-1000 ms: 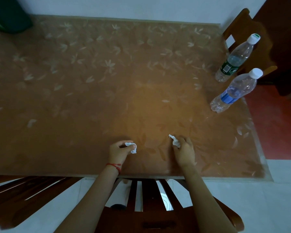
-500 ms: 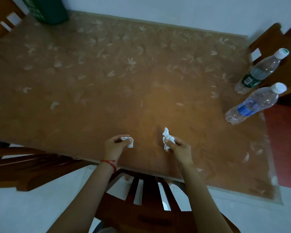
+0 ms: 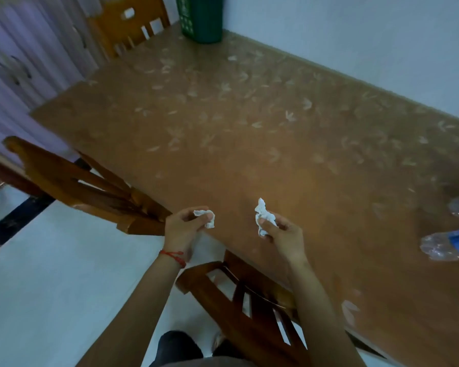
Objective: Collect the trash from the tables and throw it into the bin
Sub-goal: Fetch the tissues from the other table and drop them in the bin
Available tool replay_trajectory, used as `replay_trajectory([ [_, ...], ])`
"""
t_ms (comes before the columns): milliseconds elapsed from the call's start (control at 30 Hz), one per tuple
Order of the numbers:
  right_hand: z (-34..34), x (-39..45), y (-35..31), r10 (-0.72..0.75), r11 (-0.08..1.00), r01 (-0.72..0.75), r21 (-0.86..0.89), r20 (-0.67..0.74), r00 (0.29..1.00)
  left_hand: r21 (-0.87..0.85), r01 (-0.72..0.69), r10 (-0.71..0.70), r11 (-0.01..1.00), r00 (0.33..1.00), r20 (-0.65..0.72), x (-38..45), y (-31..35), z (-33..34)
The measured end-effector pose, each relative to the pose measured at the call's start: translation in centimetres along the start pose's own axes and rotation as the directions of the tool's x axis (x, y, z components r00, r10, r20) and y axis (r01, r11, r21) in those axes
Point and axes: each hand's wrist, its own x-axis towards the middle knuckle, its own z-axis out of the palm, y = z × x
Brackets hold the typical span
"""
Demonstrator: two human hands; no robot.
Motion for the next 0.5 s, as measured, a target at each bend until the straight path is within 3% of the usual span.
replay_trajectory([
  [267,10.0,-3.4,0.4,0.003,0.999,0.006,-0.051,0.18,0.984,-0.056,-0.083,0.071,0.995,0.981,-0.183,-2.1,-0.5,-10.5],
  [500,19.2,-8.3,1.9,-0.044,0.98,0.127,-0.151,0.46,0.887,-0.186,-0.102,0.032,0.977,0.937,-0.349,-5.3,-2.6,-21.4],
])
